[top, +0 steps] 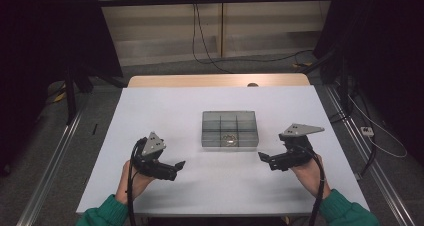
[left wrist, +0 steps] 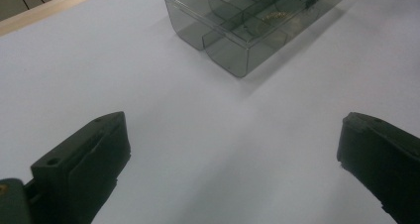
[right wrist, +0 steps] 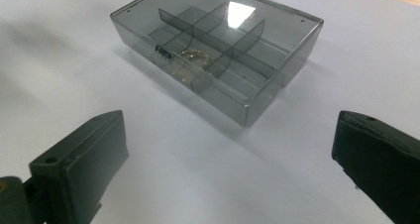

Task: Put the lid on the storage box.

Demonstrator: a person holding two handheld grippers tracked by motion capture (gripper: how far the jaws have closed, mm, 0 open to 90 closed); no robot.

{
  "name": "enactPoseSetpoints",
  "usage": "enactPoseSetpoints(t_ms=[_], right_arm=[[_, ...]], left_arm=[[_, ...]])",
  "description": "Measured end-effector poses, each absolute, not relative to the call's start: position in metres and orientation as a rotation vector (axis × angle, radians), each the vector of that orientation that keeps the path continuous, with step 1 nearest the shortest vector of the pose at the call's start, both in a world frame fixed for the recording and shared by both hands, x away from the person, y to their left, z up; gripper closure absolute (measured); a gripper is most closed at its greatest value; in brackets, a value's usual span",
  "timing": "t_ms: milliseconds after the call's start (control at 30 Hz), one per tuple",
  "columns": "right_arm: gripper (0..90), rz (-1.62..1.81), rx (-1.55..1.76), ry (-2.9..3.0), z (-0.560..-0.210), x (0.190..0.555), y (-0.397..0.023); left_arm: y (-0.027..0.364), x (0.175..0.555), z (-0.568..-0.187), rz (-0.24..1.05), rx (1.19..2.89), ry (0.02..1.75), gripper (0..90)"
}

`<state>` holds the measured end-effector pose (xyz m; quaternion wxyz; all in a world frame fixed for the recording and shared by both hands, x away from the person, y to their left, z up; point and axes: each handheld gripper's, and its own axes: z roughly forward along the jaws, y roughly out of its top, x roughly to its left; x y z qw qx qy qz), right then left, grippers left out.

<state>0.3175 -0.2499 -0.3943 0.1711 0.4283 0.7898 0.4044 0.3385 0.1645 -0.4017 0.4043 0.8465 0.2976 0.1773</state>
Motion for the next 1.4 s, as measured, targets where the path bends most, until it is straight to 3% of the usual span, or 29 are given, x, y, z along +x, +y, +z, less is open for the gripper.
enactPoseSetpoints(t_ms=[1400], right_arm=[[0.0,1.131,1.238,2.237,-0.419,0.267,-0.265]], left_arm=[[0.197,0.303,-0.423,0.396,2.145,0.748,0.0]])
